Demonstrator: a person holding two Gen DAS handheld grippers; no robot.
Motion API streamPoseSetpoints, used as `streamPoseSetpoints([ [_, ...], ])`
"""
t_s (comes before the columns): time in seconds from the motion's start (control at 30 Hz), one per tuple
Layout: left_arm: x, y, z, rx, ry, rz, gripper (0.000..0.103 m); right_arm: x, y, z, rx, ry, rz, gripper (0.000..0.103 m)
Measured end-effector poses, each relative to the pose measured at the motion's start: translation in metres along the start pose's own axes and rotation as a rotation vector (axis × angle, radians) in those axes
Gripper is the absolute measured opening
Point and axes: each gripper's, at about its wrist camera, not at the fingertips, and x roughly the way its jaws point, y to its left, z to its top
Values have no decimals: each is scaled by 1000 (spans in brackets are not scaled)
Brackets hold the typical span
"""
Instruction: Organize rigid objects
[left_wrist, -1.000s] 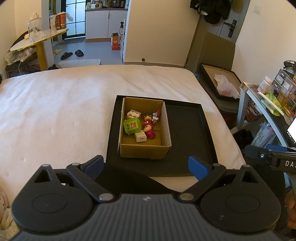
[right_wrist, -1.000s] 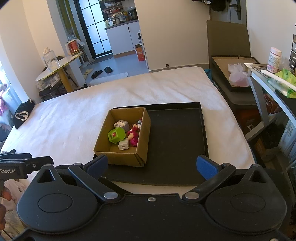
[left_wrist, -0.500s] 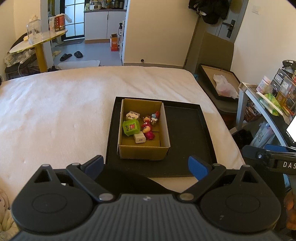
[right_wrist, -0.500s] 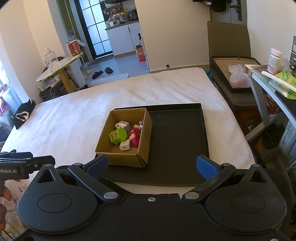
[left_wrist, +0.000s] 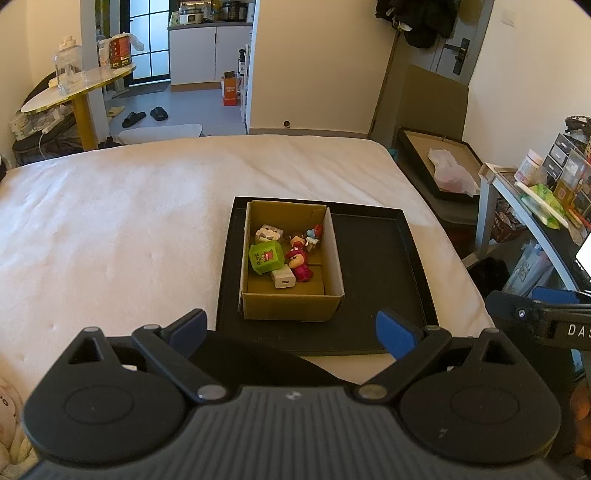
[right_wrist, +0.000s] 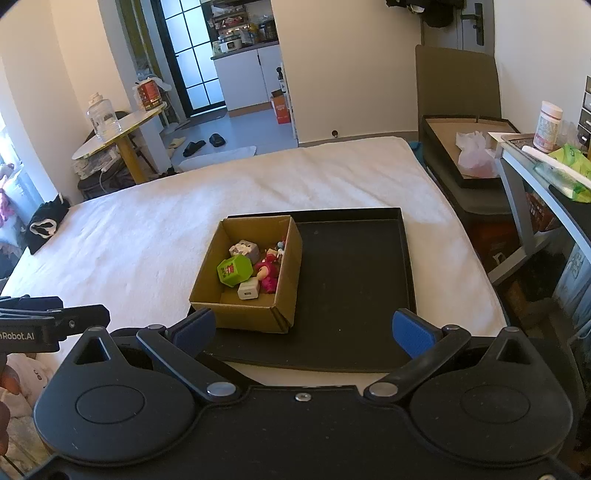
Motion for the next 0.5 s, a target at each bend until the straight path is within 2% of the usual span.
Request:
streamPoseSetpoints([
  [0.5,4,3,1,2,15,-14,97,-2,-1,2,10,4,6,103],
])
